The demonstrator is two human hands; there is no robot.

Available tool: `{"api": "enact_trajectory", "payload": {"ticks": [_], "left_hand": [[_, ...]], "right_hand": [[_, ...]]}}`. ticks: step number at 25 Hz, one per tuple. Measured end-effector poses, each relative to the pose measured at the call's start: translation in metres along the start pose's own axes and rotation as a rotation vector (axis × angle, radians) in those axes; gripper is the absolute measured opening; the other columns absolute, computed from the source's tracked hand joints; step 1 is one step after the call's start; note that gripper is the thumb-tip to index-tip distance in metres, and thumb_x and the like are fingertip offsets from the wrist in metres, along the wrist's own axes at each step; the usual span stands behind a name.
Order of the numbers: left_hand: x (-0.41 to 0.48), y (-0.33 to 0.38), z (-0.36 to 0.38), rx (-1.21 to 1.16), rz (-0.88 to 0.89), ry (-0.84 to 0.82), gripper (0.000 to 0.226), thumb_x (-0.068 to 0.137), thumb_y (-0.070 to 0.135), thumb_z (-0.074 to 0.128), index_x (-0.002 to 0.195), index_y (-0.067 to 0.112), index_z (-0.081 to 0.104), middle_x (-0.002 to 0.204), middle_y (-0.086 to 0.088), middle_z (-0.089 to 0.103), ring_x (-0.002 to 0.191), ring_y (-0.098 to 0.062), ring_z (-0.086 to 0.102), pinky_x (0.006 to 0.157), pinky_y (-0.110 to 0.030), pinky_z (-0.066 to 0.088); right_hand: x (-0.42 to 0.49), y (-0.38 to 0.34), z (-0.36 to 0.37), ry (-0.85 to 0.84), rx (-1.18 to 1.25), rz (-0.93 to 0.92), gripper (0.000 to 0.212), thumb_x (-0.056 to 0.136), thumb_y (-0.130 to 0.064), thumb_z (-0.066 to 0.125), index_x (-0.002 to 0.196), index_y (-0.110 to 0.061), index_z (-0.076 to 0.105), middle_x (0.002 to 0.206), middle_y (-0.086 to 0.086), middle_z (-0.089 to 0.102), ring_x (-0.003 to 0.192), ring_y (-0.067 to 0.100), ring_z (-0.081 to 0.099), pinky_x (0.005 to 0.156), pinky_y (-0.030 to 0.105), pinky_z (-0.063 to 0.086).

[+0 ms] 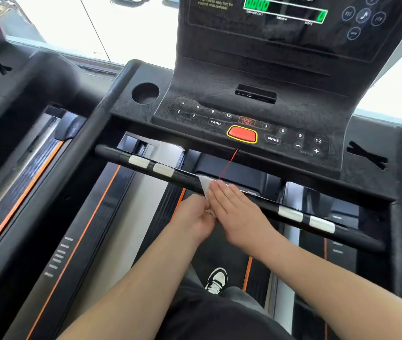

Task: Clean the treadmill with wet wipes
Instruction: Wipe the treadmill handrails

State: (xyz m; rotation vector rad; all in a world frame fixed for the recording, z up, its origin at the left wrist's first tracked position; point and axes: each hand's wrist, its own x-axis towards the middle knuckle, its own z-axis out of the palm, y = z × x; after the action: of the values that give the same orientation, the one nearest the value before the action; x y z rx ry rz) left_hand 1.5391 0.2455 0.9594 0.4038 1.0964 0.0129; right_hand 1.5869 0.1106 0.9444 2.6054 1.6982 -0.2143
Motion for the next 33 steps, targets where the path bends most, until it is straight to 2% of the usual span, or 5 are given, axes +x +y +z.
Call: {"api": "enact_trajectory", "payload": {"ticks": [5,14,20,24,33], "left_hand": [[-0.035,0.002,-0.014,0.005,-0.01,-0.14,0.054,0.084,-0.021,0.023,0.127,-0.016,0.054,0.121,-0.034,0.066,0.108,-0.042,0.07,0.088,-0.046,0.06],[-0.057,-0.005,0.038,0.229,0.126,-0.224,0.03,0.098,-0.006,0.047,0.126,-0.009,0.057,0.116,-0.026,0.071,0.106,-0.033,0.072,0.083,-0.039,0.062],[-0.029,-0.022,0.095,1.353,1.219,-0.345,0.021,0.1,0.009,0.048,0.096,0.015,0.068,0.094,0.016,0.072,0.089,-0.01,0.068,0.086,-0.024,0.052],[-0.005,-0.06,0.074,2.32,1.078,-0.366,0.037,0.088,0.002,0.047,0.117,0.023,0.058,0.101,-0.005,0.068,0.101,-0.031,0.06,0.069,-0.037,0.044],[-0.015,-0.077,0.052,2.508,1.349,-0.494,0.061,0.082,0.016,0.026,0.129,0.003,0.062,0.125,-0.014,0.067,0.116,-0.031,0.064,0.107,-0.041,0.048]], "right_hand": [[-0.038,0.009,-0.016,0.067,0.152,-0.09,0.056,0.091,-0.023,0.037,0.139,-0.007,0.061,0.14,0.01,0.064,0.134,0.025,0.057,0.113,0.044,0.045],[-0.088,0.053,-0.095,0.377,1.963,1.034,0.035,0.091,-0.025,0.058,0.113,-0.005,0.075,0.108,0.012,0.077,0.096,0.031,0.074,0.091,0.047,0.056],[-0.112,0.08,-0.119,0.817,1.809,1.098,0.014,0.088,-0.006,0.073,0.101,-0.008,0.075,0.093,0.014,0.078,0.081,0.023,0.074,0.073,0.037,0.061],[-0.116,0.081,-0.113,0.875,1.378,1.092,0.025,0.098,-0.012,0.055,0.095,-0.015,0.08,0.096,-0.002,0.079,0.095,0.013,0.074,0.093,0.037,0.058],[-0.093,0.054,-0.022,-0.158,0.201,0.62,0.049,0.089,-0.029,0.03,0.116,-0.006,0.065,0.105,0.012,0.07,0.098,0.037,0.067,0.094,0.047,0.049]]}}
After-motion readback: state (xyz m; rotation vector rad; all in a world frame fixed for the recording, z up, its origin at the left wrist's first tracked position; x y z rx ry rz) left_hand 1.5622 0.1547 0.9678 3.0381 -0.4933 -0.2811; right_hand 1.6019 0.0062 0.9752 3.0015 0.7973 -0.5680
